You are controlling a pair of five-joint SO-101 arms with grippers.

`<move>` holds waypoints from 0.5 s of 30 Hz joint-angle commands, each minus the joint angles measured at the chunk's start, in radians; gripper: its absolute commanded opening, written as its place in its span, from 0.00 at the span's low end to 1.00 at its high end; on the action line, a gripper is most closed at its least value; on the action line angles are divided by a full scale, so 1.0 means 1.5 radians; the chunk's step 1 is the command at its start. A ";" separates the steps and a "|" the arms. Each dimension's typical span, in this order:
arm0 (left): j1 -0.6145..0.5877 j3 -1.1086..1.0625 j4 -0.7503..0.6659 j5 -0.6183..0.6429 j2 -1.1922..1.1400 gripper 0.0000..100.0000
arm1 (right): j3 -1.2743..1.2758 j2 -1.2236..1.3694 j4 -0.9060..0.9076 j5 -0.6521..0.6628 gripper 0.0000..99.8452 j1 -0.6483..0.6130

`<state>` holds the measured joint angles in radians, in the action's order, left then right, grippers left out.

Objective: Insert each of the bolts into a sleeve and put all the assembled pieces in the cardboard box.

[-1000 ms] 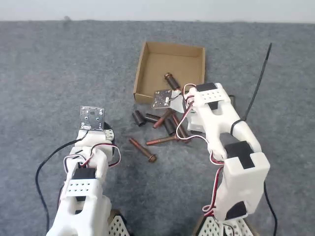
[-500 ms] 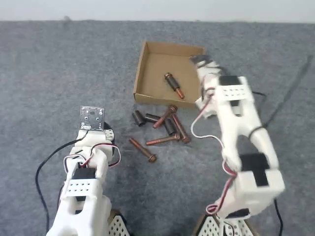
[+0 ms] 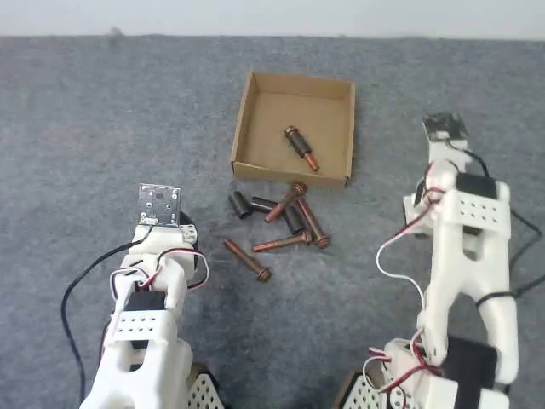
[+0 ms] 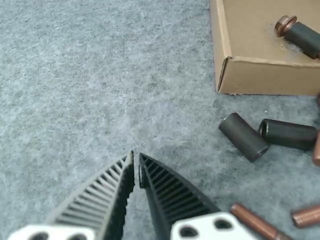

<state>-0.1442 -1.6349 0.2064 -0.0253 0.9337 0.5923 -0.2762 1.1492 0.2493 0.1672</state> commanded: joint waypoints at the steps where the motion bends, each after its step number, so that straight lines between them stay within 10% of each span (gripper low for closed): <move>1: -0.002 0.012 -0.001 -0.008 0.017 0.01 | 0.052 -0.044 -0.063 -0.047 0.01 0.024; 15: -0.001 0.048 0.031 -0.007 0.010 0.01 | 0.211 -0.043 -0.309 -0.119 0.01 0.122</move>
<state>-0.1427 -1.6333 0.2094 -0.0253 0.9337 0.9114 -0.2854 0.7089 0.0836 0.3237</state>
